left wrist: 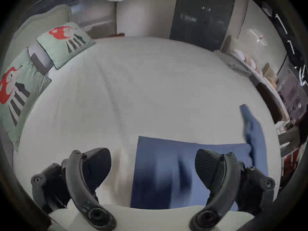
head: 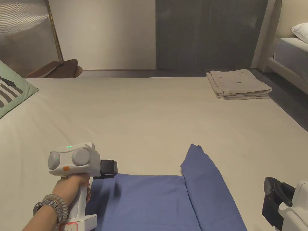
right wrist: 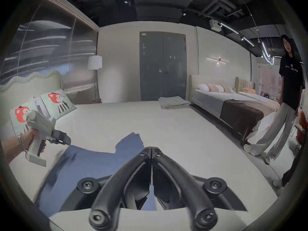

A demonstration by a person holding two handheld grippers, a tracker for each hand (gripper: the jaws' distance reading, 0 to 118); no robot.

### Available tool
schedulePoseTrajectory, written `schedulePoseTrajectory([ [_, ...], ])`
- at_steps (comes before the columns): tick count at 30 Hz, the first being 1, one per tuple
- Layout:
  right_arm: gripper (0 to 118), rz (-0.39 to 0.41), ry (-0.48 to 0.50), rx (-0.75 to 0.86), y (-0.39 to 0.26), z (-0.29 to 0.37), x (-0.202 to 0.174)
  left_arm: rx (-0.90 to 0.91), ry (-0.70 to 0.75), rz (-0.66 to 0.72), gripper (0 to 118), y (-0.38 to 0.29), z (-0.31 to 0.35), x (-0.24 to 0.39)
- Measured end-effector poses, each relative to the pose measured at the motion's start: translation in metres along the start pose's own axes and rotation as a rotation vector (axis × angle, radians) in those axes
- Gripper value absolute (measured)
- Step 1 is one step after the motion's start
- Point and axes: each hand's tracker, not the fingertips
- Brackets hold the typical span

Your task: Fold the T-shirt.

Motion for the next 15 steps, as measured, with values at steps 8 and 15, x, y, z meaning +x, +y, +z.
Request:
schedulePoseTrajectory([
  [8,0,-0.002,-0.002,-0.079,-0.022,-0.031,-0.001,-0.031,0.043,0.003,72,-0.011,-0.033,0.007],
  [15,7,-0.02,0.026,-0.147,-0.017,-0.054,-0.009,0.012,0.056,-0.069,11,-0.007,-0.023,0.016],
])
